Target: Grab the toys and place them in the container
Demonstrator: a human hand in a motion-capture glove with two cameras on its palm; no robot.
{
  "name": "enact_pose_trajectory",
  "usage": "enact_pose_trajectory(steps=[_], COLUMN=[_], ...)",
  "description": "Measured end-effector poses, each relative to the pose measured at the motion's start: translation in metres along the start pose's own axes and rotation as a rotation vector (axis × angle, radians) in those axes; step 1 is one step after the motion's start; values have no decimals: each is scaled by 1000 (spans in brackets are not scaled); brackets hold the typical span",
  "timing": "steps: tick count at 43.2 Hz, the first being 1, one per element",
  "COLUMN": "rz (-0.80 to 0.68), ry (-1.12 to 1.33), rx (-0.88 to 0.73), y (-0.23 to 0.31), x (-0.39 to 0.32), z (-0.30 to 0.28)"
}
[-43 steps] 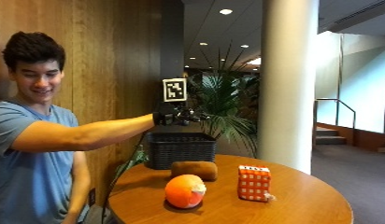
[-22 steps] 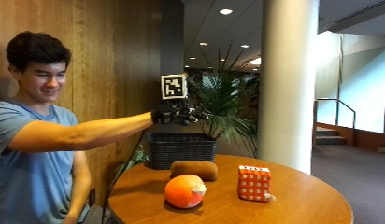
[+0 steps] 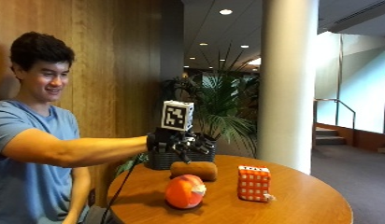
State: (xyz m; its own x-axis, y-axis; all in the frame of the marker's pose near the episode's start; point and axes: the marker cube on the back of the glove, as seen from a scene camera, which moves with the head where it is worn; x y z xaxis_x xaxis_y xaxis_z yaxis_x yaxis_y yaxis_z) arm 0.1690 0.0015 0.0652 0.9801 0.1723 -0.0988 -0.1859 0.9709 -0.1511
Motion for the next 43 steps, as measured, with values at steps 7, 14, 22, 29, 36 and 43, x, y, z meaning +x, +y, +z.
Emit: enact_pose_trajectory(steps=[7,14,22,29,36,43], rz=[54,68,51,13,11,40], ry=[-10,-12,-21,-30,-8,-83], rx=[-66,-161,-296,-277,-221,-159], y=[-9,-12,-14,-15,-14,-13], x=[15,21,22,13,11,10], z=[39,72,121,139,135,131])
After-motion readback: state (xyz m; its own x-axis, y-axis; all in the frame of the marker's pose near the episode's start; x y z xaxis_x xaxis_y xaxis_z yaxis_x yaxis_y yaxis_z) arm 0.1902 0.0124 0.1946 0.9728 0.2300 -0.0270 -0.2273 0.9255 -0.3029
